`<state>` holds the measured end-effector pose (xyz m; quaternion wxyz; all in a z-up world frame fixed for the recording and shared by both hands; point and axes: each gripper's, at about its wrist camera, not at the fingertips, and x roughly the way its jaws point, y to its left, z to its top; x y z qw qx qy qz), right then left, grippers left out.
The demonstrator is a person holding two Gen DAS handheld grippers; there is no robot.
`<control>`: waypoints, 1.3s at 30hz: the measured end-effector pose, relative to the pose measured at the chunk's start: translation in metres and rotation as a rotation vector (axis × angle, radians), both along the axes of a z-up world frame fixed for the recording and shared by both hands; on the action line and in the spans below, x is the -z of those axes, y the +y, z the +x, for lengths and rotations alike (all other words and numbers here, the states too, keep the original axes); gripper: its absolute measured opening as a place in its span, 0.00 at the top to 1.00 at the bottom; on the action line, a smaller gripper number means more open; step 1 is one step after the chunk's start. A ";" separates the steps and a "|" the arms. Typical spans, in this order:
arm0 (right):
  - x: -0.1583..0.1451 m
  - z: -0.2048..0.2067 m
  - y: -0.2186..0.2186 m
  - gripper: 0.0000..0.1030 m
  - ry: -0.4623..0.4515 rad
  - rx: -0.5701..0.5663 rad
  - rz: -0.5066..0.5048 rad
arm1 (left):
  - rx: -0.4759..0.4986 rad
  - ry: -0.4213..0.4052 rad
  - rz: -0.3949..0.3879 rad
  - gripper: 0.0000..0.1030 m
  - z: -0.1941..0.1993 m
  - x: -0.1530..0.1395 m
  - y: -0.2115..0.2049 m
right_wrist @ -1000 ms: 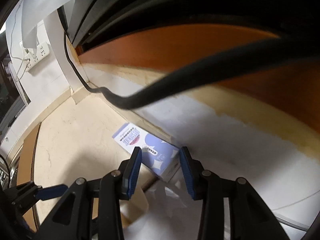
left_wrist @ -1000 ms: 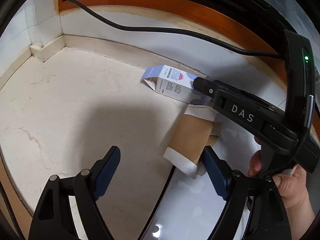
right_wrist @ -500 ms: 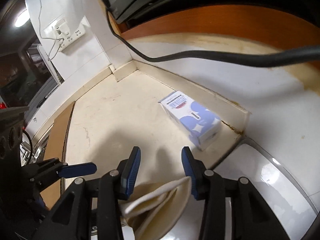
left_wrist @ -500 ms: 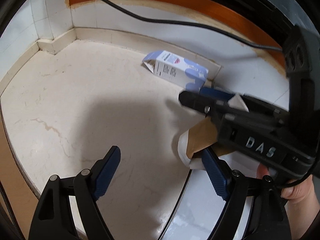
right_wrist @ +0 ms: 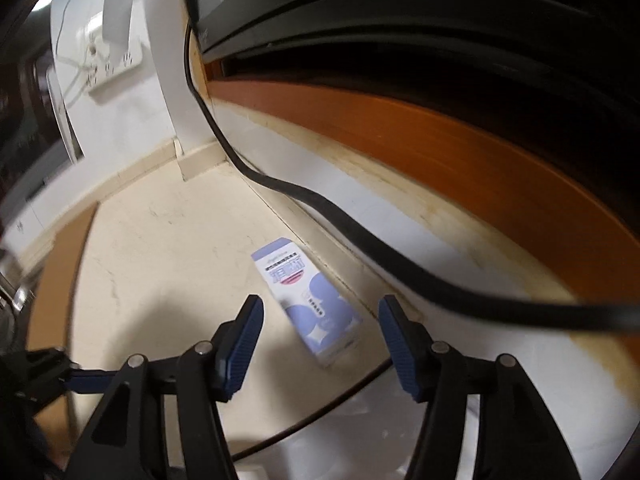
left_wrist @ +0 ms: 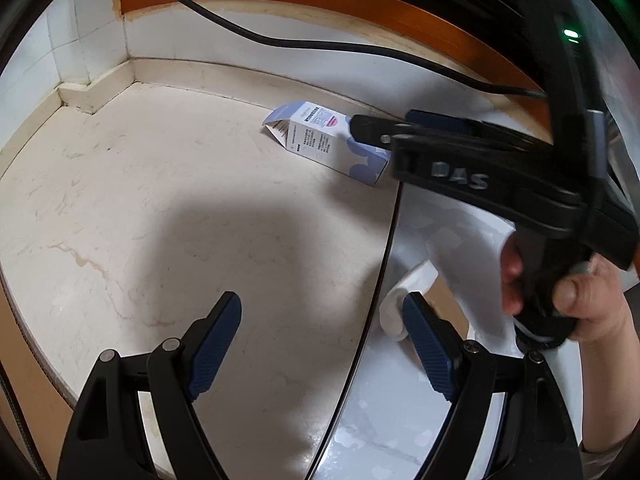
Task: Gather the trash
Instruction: 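Grasp the blue-white carton with the right tool, then grasp the brown-white paper sleeve with the left tool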
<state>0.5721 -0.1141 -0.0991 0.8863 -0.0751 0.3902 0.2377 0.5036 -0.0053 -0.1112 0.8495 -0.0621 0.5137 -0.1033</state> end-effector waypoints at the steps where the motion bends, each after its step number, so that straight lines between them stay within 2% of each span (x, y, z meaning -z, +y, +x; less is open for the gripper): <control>1: 0.002 0.002 0.003 0.41 -0.009 -0.010 -0.020 | 0.003 -0.002 0.003 0.21 -0.001 0.000 0.000; 8: 0.014 0.014 0.015 0.41 0.002 -0.066 -0.097 | 0.012 0.005 -0.026 0.21 -0.003 -0.002 0.010; 12: 0.026 0.020 0.026 0.41 0.056 -0.093 -0.123 | 0.021 -0.004 -0.032 0.21 -0.016 -0.009 0.006; 13: 0.030 0.020 0.027 0.44 0.081 -0.102 -0.120 | 0.022 -0.004 -0.034 0.21 -0.018 -0.009 0.006; 14: 0.032 0.018 0.027 0.62 0.095 -0.108 -0.113 | 0.022 -0.003 -0.037 0.21 -0.019 -0.010 0.006; 15: 0.034 0.016 0.026 0.67 0.106 -0.118 -0.106 | 0.020 -0.001 -0.044 0.21 -0.021 -0.010 0.006; 19: 0.033 -0.005 0.015 0.66 0.068 -0.095 -0.119 | 0.020 0.011 -0.090 0.21 -0.025 -0.012 0.008; 24: 0.028 -0.033 -0.030 0.66 0.050 0.019 -0.044 | 0.035 0.018 -0.141 0.21 -0.041 -0.019 0.003; 27: 0.029 -0.053 -0.050 0.66 0.046 0.081 -0.045 | 0.046 0.026 -0.176 0.21 -0.045 -0.022 -0.003; 32: 0.026 -0.103 -0.074 0.66 0.053 0.131 0.011 | 0.041 0.058 -0.207 0.21 -0.045 -0.019 -0.017; 34: 0.029 -0.120 -0.080 0.66 0.085 0.146 0.018 | 0.033 0.076 -0.231 0.21 -0.042 -0.013 -0.026; 39: 0.029 -0.144 -0.091 0.66 0.122 0.187 0.051 | 0.011 0.106 -0.253 0.21 -0.032 -0.001 -0.038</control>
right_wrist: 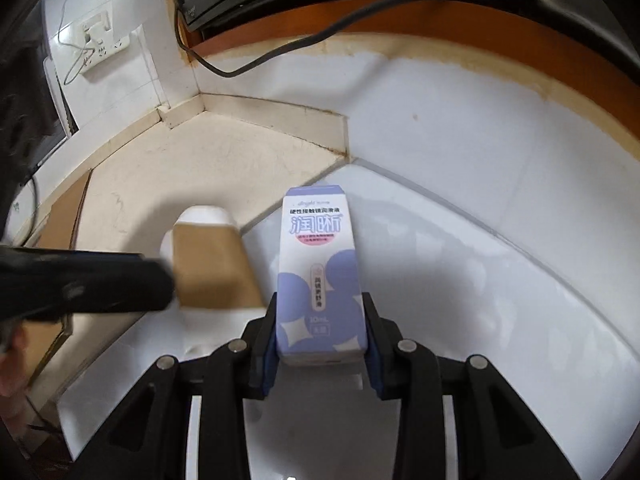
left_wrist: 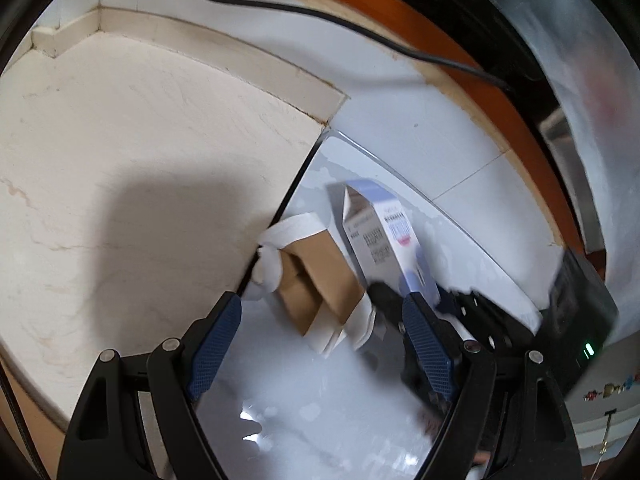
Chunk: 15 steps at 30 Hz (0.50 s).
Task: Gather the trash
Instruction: 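Grasp the brown-white paper sleeve with the left tool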
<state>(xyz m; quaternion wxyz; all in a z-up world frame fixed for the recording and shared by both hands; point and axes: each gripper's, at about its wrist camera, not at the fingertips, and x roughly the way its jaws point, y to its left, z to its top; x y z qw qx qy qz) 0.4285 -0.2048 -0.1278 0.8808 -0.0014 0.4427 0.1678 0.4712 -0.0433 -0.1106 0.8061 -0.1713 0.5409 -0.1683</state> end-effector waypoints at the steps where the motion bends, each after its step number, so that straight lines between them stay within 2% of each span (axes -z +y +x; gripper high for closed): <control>1: 0.000 -0.002 -0.002 0.66 0.006 0.013 0.008 | -0.005 0.009 -0.001 0.21 0.003 0.003 -0.003; 5: 0.001 -0.007 -0.006 0.66 0.018 0.043 0.032 | -0.036 0.036 -0.003 0.23 0.011 0.013 -0.012; 7: 0.001 -0.006 -0.007 0.66 0.026 0.053 0.050 | -0.047 0.014 0.014 0.34 0.014 0.011 -0.018; 8: 0.001 -0.005 -0.009 0.66 0.030 0.058 0.061 | -0.045 0.015 0.019 0.52 0.015 0.012 -0.021; 9: 0.002 -0.005 -0.009 0.66 0.031 0.062 0.068 | -0.045 0.018 0.021 0.65 0.012 0.014 -0.022; 10: 0.002 -0.006 -0.010 0.66 0.034 0.066 0.075 | -0.044 0.015 -0.006 0.69 0.016 0.016 -0.024; 15: 0.002 -0.012 -0.013 0.66 0.049 0.076 0.097 | -0.047 -0.064 0.058 0.77 -0.001 0.000 -0.028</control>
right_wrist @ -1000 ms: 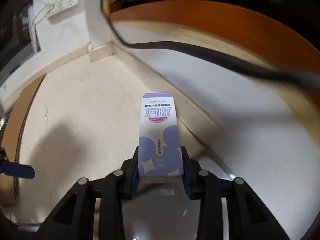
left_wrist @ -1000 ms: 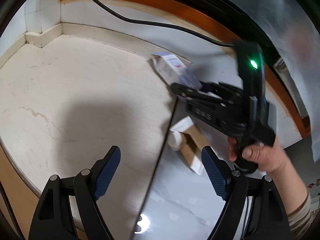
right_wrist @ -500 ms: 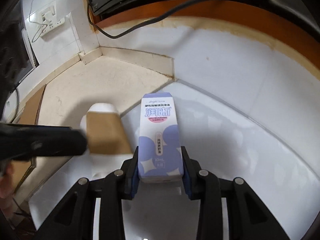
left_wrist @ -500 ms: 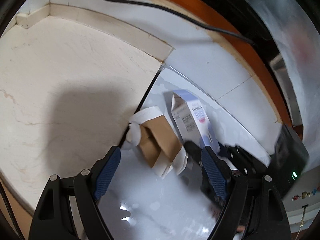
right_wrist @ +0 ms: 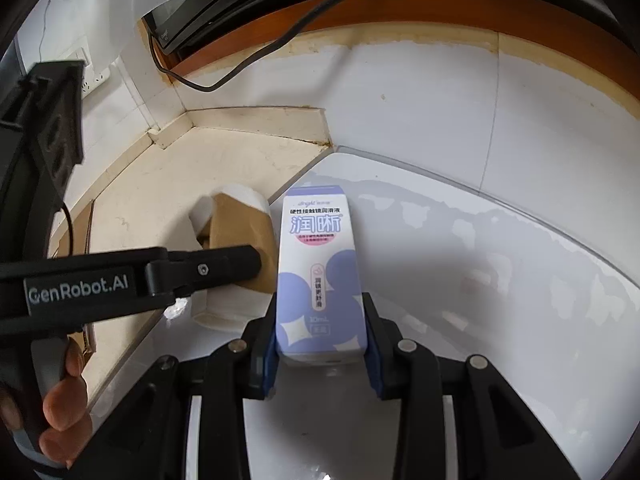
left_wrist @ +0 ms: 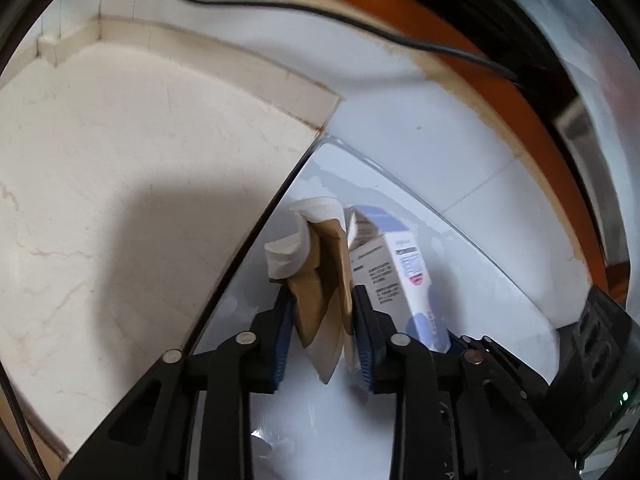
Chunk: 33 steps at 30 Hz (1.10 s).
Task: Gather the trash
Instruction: 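Grasp the brown-white paper sleeve with the left tool, then lower the sleeve and carton into the floor bin and open both tools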
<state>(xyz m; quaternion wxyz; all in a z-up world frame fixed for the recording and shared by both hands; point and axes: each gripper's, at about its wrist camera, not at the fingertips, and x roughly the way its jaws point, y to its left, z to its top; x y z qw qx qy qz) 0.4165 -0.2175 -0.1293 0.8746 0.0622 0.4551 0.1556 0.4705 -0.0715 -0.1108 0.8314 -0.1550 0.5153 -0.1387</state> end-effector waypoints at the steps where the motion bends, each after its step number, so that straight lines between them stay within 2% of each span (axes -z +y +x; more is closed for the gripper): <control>1: -0.001 -0.003 0.000 0.66 0.006 0.001 0.009 | 0.004 -0.016 0.012 0.77 -0.006 -0.006 0.000; 8: -0.024 -0.043 0.008 0.66 -0.011 -0.009 0.031 | 0.036 -0.116 0.098 0.77 -0.066 -0.047 0.016; 13: -0.047 -0.090 0.015 0.66 -0.033 -0.027 0.053 | 0.069 -0.147 0.135 0.77 -0.124 -0.068 0.037; 19: -0.069 -0.153 0.021 0.66 -0.056 -0.051 0.090 | 0.092 -0.163 0.164 0.77 -0.198 -0.079 0.065; 24: -0.077 -0.194 0.030 0.66 -0.062 -0.076 0.115 | 0.096 -0.155 0.146 0.77 -0.255 -0.071 0.079; 27: -0.075 -0.223 0.036 0.66 -0.060 -0.089 0.140 | 0.098 -0.138 0.153 0.77 -0.287 -0.054 0.083; 33: -0.047 -0.285 0.053 0.66 -0.102 -0.127 0.085 | 0.066 -0.108 0.157 0.77 -0.331 -0.009 0.082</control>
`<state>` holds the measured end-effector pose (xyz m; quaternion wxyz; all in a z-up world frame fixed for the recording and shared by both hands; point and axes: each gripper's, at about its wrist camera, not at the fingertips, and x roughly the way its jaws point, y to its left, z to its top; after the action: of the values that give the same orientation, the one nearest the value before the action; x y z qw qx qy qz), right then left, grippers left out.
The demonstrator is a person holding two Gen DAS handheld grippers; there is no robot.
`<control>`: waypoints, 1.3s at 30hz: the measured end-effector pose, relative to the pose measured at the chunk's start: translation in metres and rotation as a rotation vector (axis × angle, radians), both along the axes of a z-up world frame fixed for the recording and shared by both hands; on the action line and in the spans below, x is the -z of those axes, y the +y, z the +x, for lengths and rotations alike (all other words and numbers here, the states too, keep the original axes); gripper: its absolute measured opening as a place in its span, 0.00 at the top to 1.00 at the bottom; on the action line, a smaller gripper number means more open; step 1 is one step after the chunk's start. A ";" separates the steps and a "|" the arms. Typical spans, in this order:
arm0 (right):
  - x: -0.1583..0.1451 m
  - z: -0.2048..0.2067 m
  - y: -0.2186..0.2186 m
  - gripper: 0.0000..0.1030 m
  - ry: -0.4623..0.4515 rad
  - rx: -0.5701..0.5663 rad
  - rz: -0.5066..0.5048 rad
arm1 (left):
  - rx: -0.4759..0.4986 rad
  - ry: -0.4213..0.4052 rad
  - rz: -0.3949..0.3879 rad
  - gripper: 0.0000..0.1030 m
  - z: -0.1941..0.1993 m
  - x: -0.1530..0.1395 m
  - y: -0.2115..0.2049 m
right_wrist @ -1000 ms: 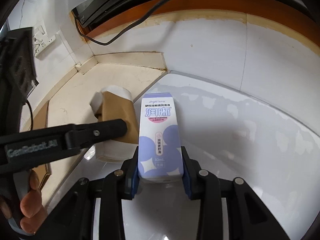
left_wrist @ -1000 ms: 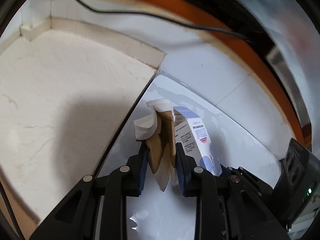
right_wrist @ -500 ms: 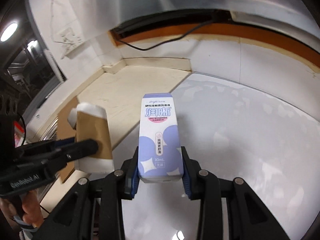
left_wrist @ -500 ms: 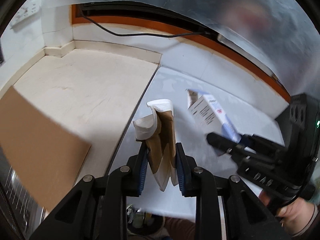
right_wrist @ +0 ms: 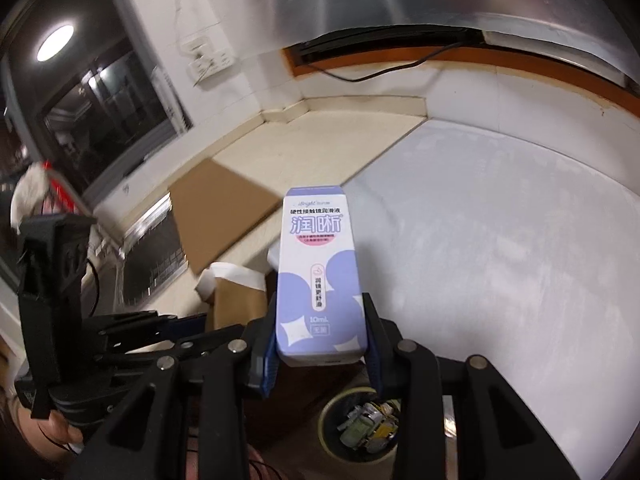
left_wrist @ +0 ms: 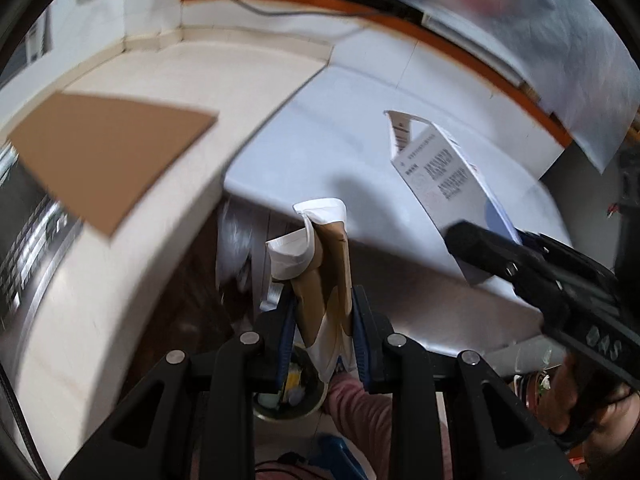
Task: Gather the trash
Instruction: 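Lower the sleeve and carton into the floor bin and open both tools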
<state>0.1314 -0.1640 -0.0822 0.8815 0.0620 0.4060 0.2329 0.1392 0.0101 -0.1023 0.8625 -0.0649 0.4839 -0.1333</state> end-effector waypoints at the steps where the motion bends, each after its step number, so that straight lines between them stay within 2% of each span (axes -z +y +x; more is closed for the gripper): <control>1: 0.011 -0.013 0.002 0.66 -0.003 -0.004 -0.009 | -0.008 0.003 0.008 0.77 -0.008 0.010 0.001; 6: 0.053 -0.057 0.012 0.66 -0.017 -0.023 -0.074 | -0.042 0.056 0.035 0.77 -0.030 0.059 0.002; 15: 0.165 -0.066 0.021 0.66 0.188 -0.067 -0.188 | -0.035 0.133 0.101 0.76 -0.040 0.141 -0.010; 19: 0.227 -0.054 0.016 0.66 0.327 -0.049 -0.196 | -0.022 0.207 0.110 0.76 -0.038 0.189 -0.016; 25: 0.304 -0.039 0.015 0.66 0.484 -0.035 -0.220 | -0.015 0.310 0.131 0.74 -0.025 0.253 -0.021; 34: 0.368 -0.015 0.010 0.65 0.621 0.032 -0.184 | 0.007 0.426 0.159 0.74 -0.014 0.333 -0.023; 39: 0.388 -0.019 0.016 0.65 0.654 0.026 -0.174 | 0.002 0.454 0.153 0.73 -0.002 0.356 -0.026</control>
<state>0.1129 -0.1485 -0.4707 0.7096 0.0632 0.6846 0.1541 0.1373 -0.0162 -0.4579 0.7338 -0.0270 0.6743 -0.0790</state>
